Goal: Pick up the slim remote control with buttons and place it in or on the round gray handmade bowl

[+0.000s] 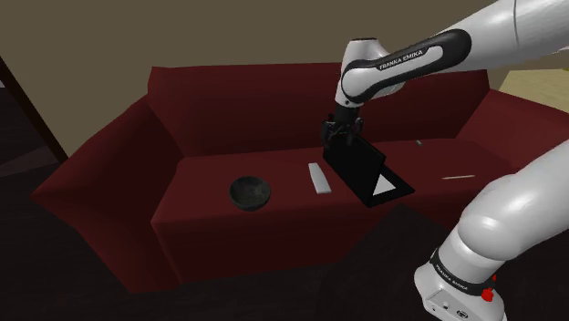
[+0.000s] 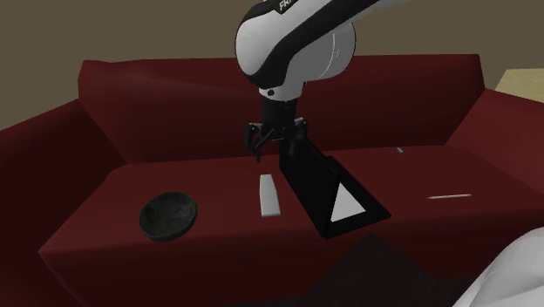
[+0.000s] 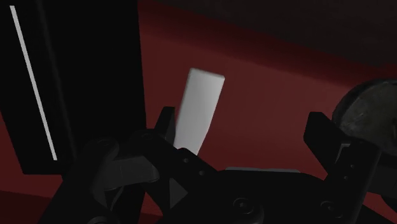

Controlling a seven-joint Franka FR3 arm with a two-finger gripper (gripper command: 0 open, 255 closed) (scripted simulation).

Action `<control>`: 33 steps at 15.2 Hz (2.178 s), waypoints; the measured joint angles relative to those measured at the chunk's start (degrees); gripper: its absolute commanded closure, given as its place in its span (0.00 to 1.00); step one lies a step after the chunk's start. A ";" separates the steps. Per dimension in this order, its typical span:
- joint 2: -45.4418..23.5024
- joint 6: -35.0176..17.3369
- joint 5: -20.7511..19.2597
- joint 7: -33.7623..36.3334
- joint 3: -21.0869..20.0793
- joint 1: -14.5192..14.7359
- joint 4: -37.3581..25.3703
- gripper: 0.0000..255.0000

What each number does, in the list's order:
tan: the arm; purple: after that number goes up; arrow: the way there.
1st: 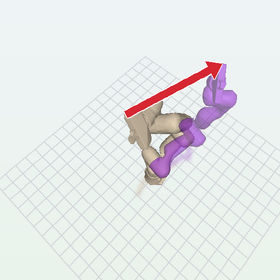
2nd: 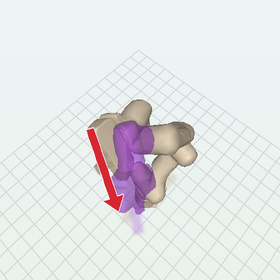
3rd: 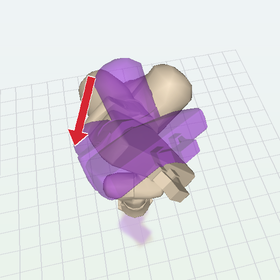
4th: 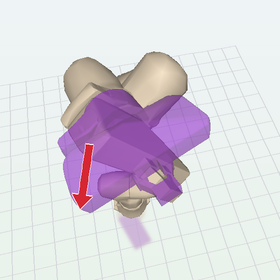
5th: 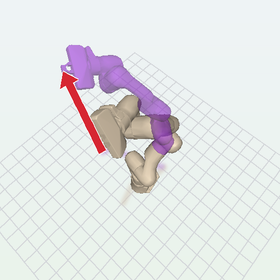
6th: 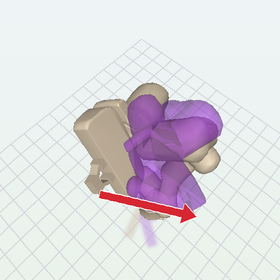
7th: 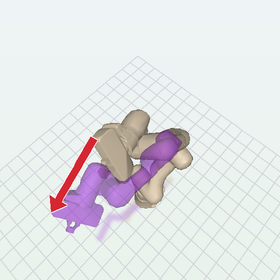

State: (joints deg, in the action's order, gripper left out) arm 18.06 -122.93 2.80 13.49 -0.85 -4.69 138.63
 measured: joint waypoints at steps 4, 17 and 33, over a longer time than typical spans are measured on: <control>-8.32 -6.77 -0.68 2.15 -0.11 -0.73 -1.22 0.00; -36.65 -20.51 -3.04 8.33 1.98 -2.50 -14.67 0.00; -49.37 -26.68 -3.00 9.74 2.70 -2.88 -20.83 0.00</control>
State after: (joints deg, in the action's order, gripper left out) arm -31.31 -149.62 -0.19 23.23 1.86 -7.57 117.80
